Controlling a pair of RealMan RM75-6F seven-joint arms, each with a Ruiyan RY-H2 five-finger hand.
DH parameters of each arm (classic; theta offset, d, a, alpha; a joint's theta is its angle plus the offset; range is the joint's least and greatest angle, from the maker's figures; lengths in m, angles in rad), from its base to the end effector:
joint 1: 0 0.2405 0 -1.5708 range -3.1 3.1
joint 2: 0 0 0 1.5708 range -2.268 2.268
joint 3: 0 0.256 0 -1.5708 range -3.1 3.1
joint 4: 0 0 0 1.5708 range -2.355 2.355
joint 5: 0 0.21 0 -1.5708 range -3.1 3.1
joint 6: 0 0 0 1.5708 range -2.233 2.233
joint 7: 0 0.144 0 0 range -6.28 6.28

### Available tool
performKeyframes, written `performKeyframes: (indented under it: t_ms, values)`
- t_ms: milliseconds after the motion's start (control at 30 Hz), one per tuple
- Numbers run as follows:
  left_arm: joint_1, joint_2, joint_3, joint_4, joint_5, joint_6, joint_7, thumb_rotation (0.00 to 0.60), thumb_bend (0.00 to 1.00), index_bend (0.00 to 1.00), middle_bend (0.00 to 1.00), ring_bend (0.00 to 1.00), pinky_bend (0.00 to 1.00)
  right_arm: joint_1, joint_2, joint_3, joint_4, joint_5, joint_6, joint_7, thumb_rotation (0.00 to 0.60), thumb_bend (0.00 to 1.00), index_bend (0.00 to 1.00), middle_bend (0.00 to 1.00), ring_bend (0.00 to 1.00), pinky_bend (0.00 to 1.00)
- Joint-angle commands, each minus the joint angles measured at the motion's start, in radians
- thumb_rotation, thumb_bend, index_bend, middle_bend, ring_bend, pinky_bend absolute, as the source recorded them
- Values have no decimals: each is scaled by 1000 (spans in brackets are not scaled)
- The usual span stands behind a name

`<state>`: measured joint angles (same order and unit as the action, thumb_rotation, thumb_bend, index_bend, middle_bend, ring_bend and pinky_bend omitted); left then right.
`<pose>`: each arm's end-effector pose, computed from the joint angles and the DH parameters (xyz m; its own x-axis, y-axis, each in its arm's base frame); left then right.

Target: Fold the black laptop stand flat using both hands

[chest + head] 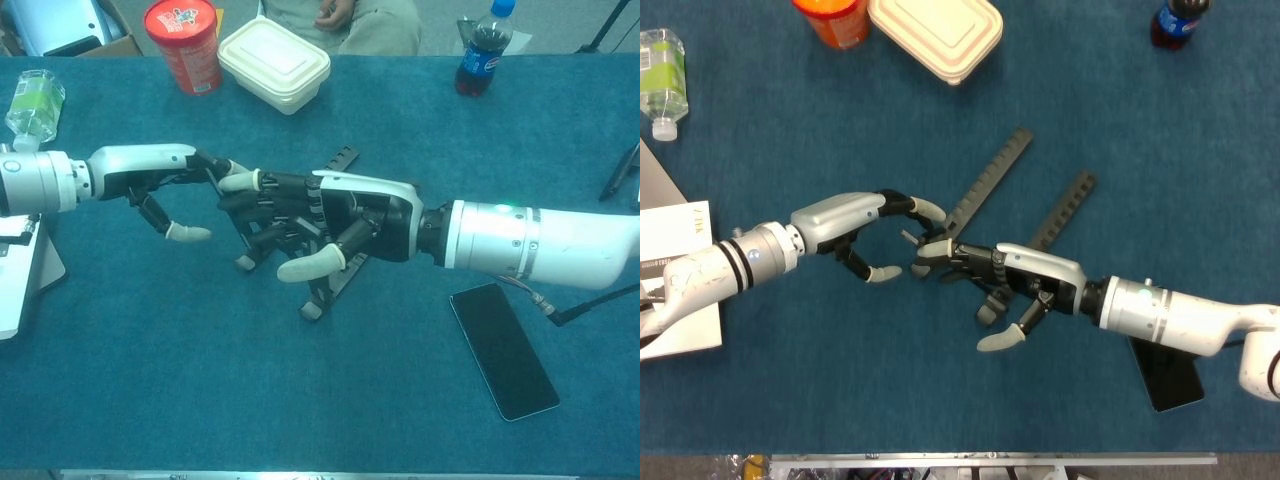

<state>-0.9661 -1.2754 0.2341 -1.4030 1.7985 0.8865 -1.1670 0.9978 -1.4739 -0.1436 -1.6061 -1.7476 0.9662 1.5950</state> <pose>-0.1762 0.3181 0.0182 0.0748 0.8407 0.5363 0.9212 -0.2642 0.2857 -0.0753 -0.2528 -0.0409 -0.4073 -0.9131 0.0183 -0.6319 0.2673 -0.7275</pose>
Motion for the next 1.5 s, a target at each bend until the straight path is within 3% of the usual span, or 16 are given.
performKeyframes:
  t_ms: [33, 567, 1500]
  values:
    - [-1, 3, 8, -6, -1, -3, 5, 600, 331, 147, 215, 156, 36, -1, 2, -2, 0, 0, 4, 0, 600, 107, 0, 83, 0, 85]
    - [-6, 27, 52, -52, -10, -25, 41, 600, 331, 127, 216, 155, 36, -7, 4, -19, 11, -6, 34, 19, 600, 106, 0, 83, 0, 85]
    - [-16, 45, 65, -80, -28, -50, 99, 600, 331, 125, 216, 155, 36, -52, 34, -89, 35, -2, 42, 19, 600, 106, 0, 83, 0, 85]
